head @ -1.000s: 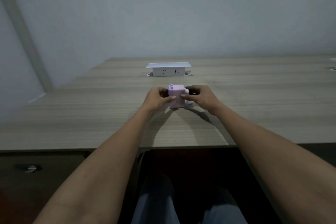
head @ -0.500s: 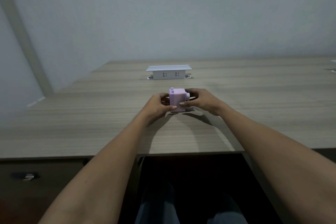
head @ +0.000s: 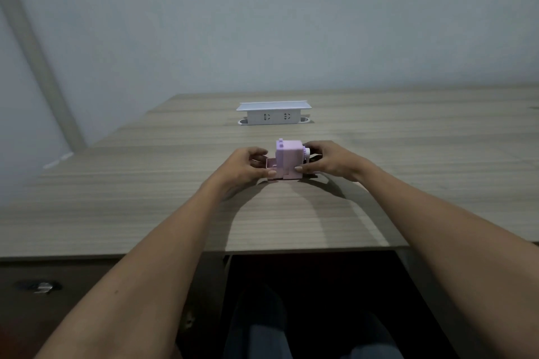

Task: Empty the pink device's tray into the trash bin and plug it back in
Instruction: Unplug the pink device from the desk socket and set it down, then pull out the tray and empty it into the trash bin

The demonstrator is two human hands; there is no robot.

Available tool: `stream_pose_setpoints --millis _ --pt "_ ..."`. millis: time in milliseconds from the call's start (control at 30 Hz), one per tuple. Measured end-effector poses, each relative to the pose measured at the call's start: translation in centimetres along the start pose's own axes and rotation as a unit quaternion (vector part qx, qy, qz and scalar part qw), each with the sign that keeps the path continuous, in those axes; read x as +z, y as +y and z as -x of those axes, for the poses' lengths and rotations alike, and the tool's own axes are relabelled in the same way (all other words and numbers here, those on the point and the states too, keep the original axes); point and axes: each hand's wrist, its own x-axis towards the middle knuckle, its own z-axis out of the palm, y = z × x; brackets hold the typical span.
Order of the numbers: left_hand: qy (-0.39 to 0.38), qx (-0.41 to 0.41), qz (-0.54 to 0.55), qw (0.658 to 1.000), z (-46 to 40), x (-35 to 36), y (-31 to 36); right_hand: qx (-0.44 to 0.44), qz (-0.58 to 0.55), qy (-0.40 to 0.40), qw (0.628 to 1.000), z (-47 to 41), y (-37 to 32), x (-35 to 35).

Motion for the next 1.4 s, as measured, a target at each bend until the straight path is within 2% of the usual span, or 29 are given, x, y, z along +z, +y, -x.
stream_pose_setpoints --millis 300,600,967,1133,1400 --pt "0.051 -0.020 -0.020 0.998 2.3 -5.0 -1.1 0.000 0.005 0.012 1.000 0.5 -0.9 -0.1" --pt "0.076 0.019 -0.013 0.997 3.0 -6.4 4.2 -0.041 -0.008 0.056 0.998 1.4 -5.7 -2.2" --pt "0.032 0.093 -0.001 0.995 2.3 -1.1 12.2 -0.069 -0.016 0.087 0.994 5.5 -9.9 -6.2" --pt "-0.002 0.134 -0.001 0.991 2.2 2.8 15.4 -0.061 -0.013 0.116 0.991 9.0 -9.7 -9.0" --pt "-0.060 0.177 0.060 0.981 1.5 10.9 19.0 -0.038 -0.023 0.189 0.981 16.9 -7.5 -14.6"
